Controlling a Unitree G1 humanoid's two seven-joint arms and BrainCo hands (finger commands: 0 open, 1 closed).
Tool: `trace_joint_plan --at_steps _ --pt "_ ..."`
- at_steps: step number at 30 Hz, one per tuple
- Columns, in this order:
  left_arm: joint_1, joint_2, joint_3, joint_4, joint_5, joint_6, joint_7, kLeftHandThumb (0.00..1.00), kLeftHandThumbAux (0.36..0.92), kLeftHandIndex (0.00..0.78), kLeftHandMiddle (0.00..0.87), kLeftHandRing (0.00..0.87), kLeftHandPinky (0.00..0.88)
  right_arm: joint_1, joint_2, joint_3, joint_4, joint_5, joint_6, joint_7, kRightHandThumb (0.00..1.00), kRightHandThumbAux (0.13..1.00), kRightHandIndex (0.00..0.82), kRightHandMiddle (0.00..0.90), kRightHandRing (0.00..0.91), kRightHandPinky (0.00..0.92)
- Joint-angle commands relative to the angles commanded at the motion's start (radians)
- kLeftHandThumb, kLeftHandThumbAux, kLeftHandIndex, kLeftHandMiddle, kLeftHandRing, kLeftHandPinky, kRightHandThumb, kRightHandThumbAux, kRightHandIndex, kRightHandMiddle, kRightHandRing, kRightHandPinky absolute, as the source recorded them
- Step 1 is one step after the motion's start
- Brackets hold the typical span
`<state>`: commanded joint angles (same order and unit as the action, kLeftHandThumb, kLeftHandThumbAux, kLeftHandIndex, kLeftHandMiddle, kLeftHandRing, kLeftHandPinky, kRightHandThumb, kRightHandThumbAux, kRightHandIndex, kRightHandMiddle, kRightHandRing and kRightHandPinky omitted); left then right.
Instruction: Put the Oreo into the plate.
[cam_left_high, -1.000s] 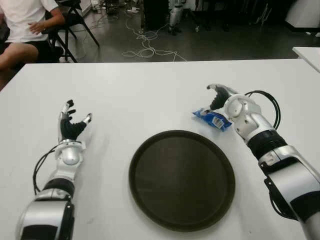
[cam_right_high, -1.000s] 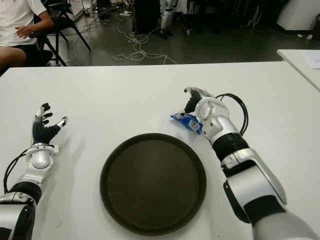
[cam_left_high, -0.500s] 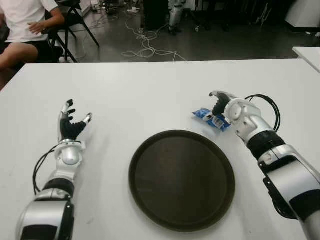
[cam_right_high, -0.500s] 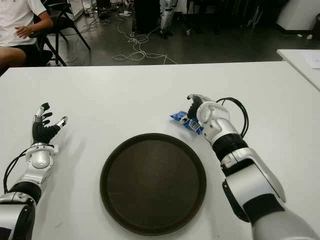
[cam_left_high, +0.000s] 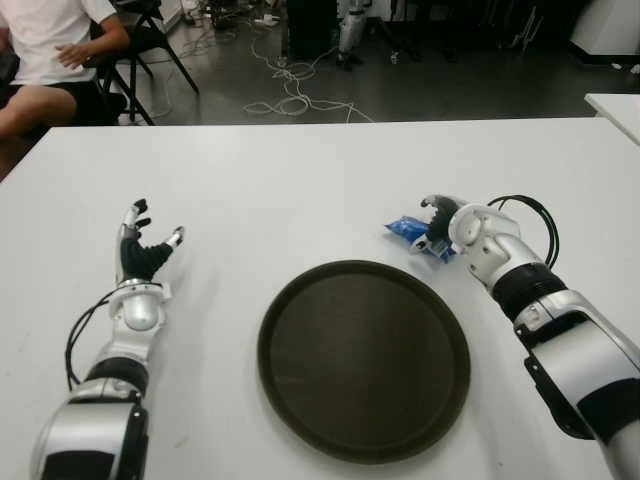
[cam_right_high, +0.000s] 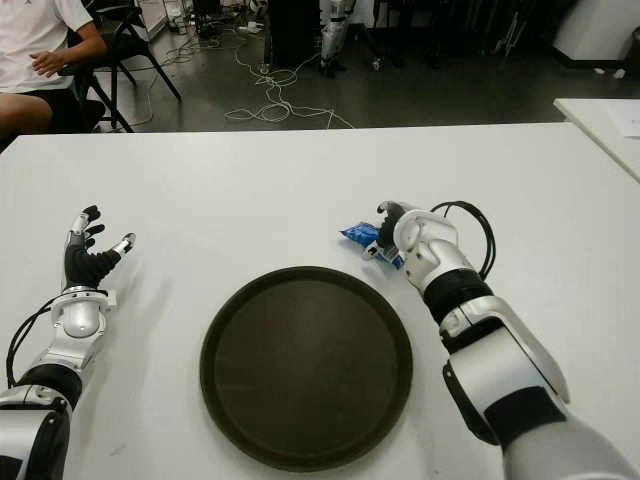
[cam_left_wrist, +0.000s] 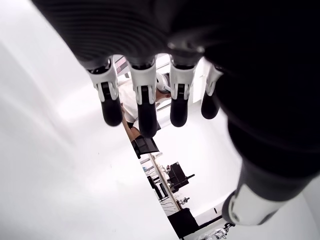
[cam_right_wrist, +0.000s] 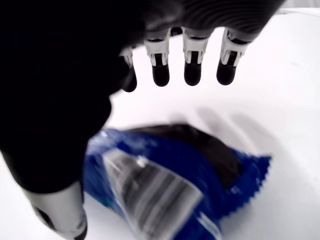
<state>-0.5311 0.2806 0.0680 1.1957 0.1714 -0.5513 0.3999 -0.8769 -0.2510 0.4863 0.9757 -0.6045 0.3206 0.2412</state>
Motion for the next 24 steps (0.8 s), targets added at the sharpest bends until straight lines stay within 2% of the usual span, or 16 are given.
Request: trace_joint_plan --at_steps 13,24 --pt "-0.003 0.003 -0.001 0.006 0.005 0.010 0.010 0.078 0.736 0.097 0.149 0.152 0.149 0.004 0.002 -0.008 0.024 0.005 -0.023 -0.005 0.000 0.815 0.064 0.085 0.054 0.000" --pt "-0.002 0.004 -0.002 0.002 0.007 0.011 0.008 0.080 0.732 0.100 0.150 0.148 0.136 0.014 0.011 -0.008 0.024 0.002 -0.040 -0.012 0.000 0.817 0.065 0.080 0.053 0.000"
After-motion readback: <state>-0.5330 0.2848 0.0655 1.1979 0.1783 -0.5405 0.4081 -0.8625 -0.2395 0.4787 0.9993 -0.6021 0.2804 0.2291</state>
